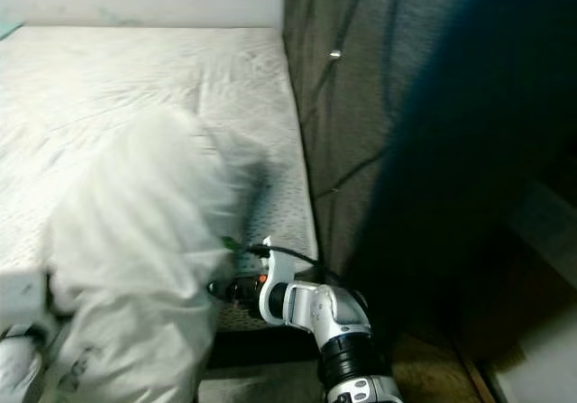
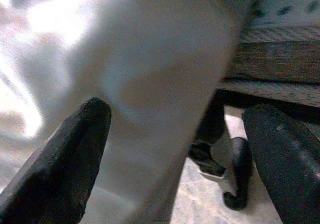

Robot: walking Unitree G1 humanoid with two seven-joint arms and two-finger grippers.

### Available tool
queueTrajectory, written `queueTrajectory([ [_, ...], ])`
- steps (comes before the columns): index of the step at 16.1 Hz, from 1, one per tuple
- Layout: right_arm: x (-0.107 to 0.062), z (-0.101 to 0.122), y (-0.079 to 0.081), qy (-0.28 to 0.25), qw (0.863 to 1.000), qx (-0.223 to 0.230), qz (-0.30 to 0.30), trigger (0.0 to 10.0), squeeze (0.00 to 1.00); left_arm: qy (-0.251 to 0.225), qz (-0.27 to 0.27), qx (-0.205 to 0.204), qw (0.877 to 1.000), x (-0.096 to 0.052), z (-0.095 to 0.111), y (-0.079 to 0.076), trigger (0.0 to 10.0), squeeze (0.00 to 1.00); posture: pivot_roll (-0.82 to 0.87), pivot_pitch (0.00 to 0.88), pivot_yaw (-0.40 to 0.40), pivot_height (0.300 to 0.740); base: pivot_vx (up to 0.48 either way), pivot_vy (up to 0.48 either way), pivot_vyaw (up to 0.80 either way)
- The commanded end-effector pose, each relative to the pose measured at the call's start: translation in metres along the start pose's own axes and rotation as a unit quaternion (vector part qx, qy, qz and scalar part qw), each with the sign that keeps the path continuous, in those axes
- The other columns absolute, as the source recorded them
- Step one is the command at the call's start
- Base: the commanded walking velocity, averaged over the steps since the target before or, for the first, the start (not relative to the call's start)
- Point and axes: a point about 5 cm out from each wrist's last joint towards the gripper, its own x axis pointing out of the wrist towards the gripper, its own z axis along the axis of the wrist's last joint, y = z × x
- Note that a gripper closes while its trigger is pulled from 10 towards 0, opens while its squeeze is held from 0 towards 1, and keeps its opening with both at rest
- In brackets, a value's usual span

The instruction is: Clean up the room

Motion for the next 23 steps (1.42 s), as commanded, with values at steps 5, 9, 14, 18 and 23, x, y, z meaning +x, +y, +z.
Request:
queueTrajectory([
  [5, 0.000, 0.004, 0.002, 0.003, 1.000, -0.024, 0.004, 10.0, 0.00, 0.112, -0.002, -0.021, 0.993, -0.027, -0.042, -0.006, 0.0, 0.00, -0.05, 0.000, -0.030, 0.570, 0.000, 0.000, 0.00],
  [9, -0.006, -0.006, 0.019, 0.053, 0.993, -0.045, 0.092, 10.0, 0.00, 0.091, -0.028, -0.010, 0.995, -0.021, -0.029, -0.017, 0.0, 0.00, -0.05, 0.000, -0.029, 0.570, 0.000, 0.000, 0.00],
  [14, -0.014, -0.019, 0.018, 0.091, 0.989, -0.056, 0.105, 10.0, 0.00, 0.047, -0.036, -0.001, 0.998, -0.009, -0.011, -0.025, 0.0, 0.00, -0.06, 0.000, -0.036, 0.570, 0.000, 0.000, 0.00],
  [18, 0.005, -0.004, 0.028, 0.042, 0.996, -0.017, 0.070, 10.0, 0.00, 0.011, -0.043, 0.001, 0.999, 0.000, 0.005, -0.032, 0.0, 0.00, -0.05, 0.000, -0.033, 0.570, 0.000, 0.000, 0.00],
  [23, 0.028, -0.010, 0.027, 0.033, 0.997, 0.065, 0.021, 10.0, 0.00, 0.011, -0.046, -0.012, 0.999, 0.005, 0.004, -0.036, 0.0, 0.00, -0.05, 0.000, -0.039, 0.570, 0.000, 0.000, 0.00],
])
